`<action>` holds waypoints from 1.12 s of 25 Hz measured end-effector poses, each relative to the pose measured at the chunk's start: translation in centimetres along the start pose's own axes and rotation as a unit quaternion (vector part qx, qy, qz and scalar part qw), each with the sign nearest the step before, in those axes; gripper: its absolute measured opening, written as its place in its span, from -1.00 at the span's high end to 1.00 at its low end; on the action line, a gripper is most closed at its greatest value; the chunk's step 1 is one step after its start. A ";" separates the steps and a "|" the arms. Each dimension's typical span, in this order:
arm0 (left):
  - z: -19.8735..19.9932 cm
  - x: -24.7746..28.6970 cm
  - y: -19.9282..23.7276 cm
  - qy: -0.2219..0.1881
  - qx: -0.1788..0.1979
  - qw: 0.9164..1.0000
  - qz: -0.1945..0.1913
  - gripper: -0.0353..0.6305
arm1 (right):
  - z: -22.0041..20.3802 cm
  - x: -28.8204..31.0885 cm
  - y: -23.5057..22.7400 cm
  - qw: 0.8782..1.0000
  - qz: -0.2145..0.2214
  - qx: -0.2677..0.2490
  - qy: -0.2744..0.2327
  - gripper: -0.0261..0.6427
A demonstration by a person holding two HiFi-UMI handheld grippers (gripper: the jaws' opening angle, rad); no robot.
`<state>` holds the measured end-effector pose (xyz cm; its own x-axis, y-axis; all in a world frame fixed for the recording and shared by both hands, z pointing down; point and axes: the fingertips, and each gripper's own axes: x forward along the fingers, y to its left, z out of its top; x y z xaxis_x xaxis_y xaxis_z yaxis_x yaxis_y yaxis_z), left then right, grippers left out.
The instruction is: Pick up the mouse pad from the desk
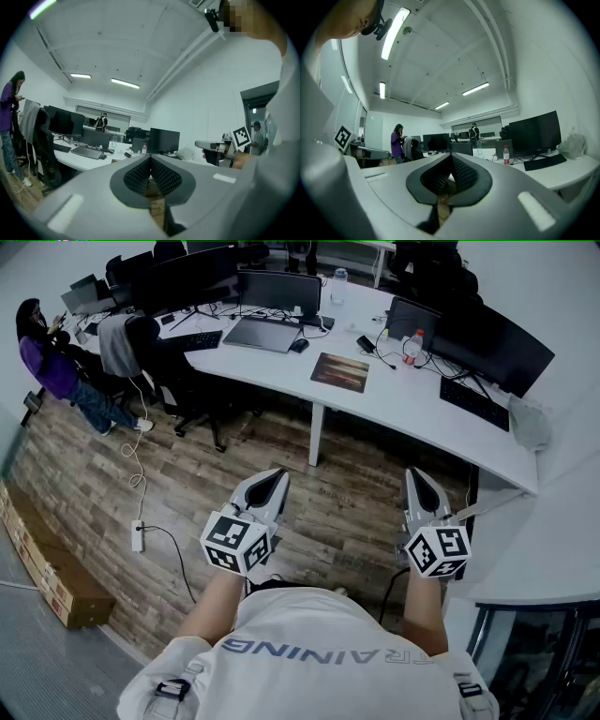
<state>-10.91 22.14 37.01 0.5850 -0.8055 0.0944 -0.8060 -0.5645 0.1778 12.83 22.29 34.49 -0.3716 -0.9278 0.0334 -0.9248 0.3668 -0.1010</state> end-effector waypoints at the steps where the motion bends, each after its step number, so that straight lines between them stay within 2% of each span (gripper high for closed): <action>1: 0.0 0.0 0.1 0.000 0.000 1.000 0.000 0.89 | 0.0 0.0 0.0 1.000 -0.001 -0.001 0.000 0.89; 14: 0.1 -0.7 0.6 0.000 -0.003 1.000 -0.004 0.89 | 0.3 0.1 0.3 1.000 -0.010 -0.003 -0.001 0.89; 19: 0.0 -0.9 1.0 0.003 -0.006 1.000 -0.006 0.89 | 1.2 -0.2 -0.1 0.998 -0.018 0.045 -0.034 0.89; 28: -0.2 -2.2 2.9 0.004 -0.008 1.000 -0.009 0.89 | -0.4 0.8 1.9 0.999 -0.032 0.029 -0.010 0.89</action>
<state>-14.55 22.28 37.56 0.6008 -0.7932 0.0994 -0.7935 -0.5766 0.1947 10.76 22.31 34.68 -0.3105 -0.9503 0.0225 -0.9397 0.3034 -0.1577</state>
